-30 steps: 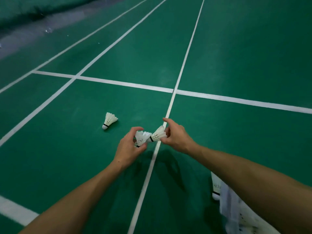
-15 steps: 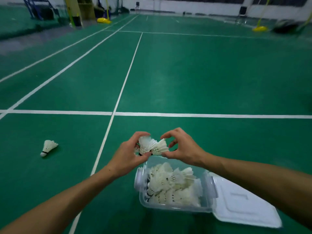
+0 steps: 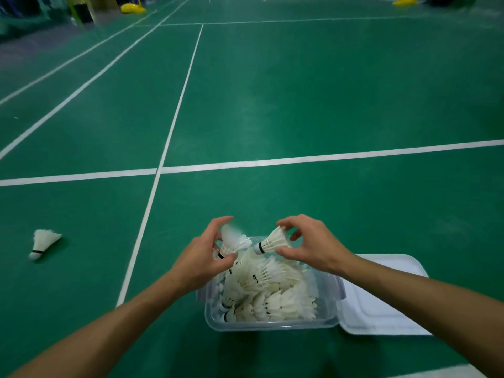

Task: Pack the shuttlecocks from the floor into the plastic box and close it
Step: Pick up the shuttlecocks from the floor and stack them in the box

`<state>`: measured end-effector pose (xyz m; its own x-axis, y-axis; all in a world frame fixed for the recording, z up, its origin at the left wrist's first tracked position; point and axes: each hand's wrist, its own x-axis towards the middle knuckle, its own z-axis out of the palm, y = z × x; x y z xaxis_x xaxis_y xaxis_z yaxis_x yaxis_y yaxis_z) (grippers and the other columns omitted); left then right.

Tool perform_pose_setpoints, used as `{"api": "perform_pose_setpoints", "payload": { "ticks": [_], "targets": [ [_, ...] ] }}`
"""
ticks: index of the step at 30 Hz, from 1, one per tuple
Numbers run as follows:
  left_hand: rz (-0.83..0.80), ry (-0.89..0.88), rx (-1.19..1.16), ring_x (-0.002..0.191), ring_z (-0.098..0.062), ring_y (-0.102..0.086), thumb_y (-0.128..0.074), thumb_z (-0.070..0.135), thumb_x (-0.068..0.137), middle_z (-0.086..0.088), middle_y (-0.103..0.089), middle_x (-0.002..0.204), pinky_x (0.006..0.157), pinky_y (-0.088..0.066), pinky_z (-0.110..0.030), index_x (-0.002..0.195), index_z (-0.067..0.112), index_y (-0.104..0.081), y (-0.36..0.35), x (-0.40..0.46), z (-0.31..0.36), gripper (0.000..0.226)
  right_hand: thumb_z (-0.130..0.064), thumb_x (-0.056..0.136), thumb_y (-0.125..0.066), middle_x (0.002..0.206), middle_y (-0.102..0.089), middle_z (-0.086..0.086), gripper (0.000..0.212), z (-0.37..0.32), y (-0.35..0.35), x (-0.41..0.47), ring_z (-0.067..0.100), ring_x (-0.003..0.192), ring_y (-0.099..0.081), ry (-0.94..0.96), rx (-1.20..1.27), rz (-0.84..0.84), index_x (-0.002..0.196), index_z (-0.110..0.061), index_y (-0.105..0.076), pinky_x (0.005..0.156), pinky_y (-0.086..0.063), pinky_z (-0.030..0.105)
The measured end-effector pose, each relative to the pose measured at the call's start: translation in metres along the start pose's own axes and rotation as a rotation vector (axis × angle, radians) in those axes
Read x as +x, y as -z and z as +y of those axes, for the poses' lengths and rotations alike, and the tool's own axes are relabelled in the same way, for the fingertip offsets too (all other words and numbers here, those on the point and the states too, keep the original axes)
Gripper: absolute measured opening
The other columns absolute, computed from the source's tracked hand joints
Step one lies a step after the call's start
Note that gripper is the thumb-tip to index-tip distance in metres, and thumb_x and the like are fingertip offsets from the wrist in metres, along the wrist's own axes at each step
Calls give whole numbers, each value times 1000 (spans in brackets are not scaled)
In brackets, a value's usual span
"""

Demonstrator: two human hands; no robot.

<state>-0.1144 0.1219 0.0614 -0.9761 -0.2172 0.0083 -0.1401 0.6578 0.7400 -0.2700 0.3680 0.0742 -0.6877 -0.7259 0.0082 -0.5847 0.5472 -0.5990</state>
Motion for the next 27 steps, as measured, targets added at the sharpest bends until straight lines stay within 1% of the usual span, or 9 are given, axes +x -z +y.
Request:
{"api": "perform_pose_setpoints", "payload": {
  "ticks": [2, 4, 7, 9, 13, 18, 22, 25, 27],
  "targets": [
    [15, 41, 0, 95, -15, -70, -79, 42, 87, -6, -69, 117, 96, -59, -44, 153, 43, -32, -3, -1, -4, 81, -48, 82, -85, 121, -64, -8, 66, 1, -4, -1, 6, 96, -66, -18, 4, -10, 139, -26, -59, 90, -59, 35],
    [21, 73, 8, 106, -18, -68, -75, 55, 83, -10, -66, 127, 102, -57, -46, 153, 45, -32, -5, 0, -7, 83, -47, 81, -86, 122, -64, -9, 65, 0, -7, -1, 7, 95, -67, -41, 0, -11, 135, -25, -57, 88, -59, 36],
    [3, 90, 53, 113, -19, -64, -76, 48, 88, -12, -62, 137, 103, -55, -45, 155, 39, -33, -7, 4, -3, 81, -47, 82, -85, 120, -64, -10, 54, -4, -11, 2, 8, 94, -66, -48, -77, -27, 123, -28, -58, 86, -59, 36],
    [-5, 95, 90, 113, -18, -63, -76, 46, 90, -14, -61, 140, 102, -55, -44, 157, 37, -32, -8, 6, 1, 80, -46, 84, -84, 121, -65, -9, 47, -9, -11, 5, 8, 95, -66, -24, -143, -41, 121, -28, -62, 87, -57, 35],
    [-15, 105, 129, 107, -13, -61, -76, 47, 90, -12, -62, 140, 101, -54, -40, 158, 37, -30, -9, 11, 7, 82, -41, 89, -81, 127, -65, -7, 41, -22, -12, 11, 13, 103, -65, 91, -319, -97, 125, -28, -67, 89, -57, 35],
    [-47, 103, 139, 106, -12, -62, -76, 48, 90, -11, -64, 139, 100, -56, -41, 157, 38, -32, -12, 11, 13, 81, -42, 89, -82, 124, -69, -3, 36, -27, -19, 12, 16, 98, -68, 68, -369, -112, 120, -27, -73, 87, -60, 40],
    [-56, 107, 137, 105, -11, -60, -76, 47, 91, -12, -62, 141, 100, -55, -39, 157, 35, -33, -13, 12, 15, 80, -33, 96, -75, 139, -64, 5, 33, -29, -21, 10, 25, 116, -66, 85, -416, -168, 126, -18, -72, 98, -56, 42],
    [-50, 104, 107, 102, -11, -62, -77, 43, 92, -11, -64, 138, 99, -54, -36, 157, 32, -34, -12, 12, 17, 79, -27, 101, -65, 150, -51, 7, 37, -24, -21, 3, 28, 126, -61, 78, -368, -223, 137, -18, -66, 107, -50, 44],
    [-51, 103, 99, 102, -11, -65, -77, 42, 91, -10, -65, 137, 98, -55, -37, 157, 32, -35, -11, 12, 17, 79, -28, 102, -65, 147, -50, 4, 37, -19, -20, 0, 21, 119, -65, 57, -265, -227, 138, -21, -66, 106, -52, 41]
  ]
}}
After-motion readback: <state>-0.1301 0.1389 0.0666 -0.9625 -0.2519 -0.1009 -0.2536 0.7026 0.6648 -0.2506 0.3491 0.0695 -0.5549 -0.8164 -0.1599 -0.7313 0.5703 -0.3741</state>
